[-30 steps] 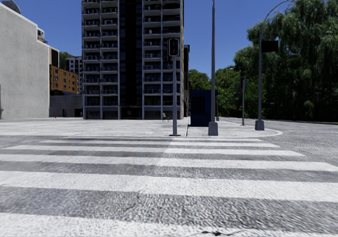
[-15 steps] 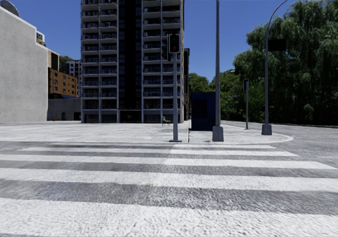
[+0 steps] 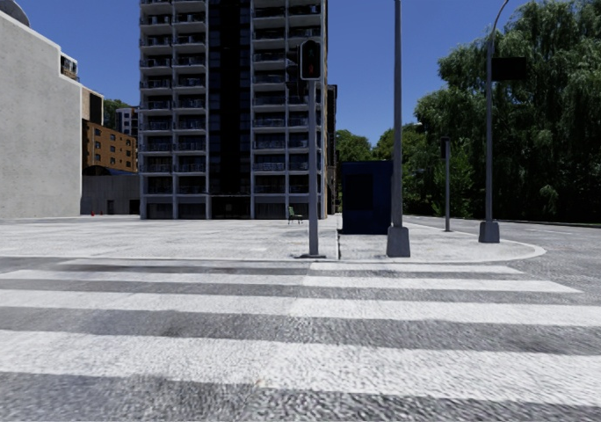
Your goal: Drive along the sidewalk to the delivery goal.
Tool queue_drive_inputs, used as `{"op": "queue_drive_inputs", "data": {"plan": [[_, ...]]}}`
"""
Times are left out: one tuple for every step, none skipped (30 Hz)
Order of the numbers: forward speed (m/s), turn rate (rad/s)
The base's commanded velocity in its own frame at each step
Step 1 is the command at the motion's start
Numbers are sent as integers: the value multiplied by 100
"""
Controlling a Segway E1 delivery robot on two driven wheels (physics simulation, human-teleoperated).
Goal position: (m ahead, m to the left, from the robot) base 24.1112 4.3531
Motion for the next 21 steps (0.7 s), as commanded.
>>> {"op": "queue_drive_inputs", "data": {"plan": [[200,0],[200,0],[200,0],[200,0],[200,0],[200,0],[200,0],[200,0],[200,0],[200,7],[200,16],[200,21],[200,21],[200,31],[200,35],[200,37],[200,37],[200,38],[200,38],[200,38],[200,38]]}}
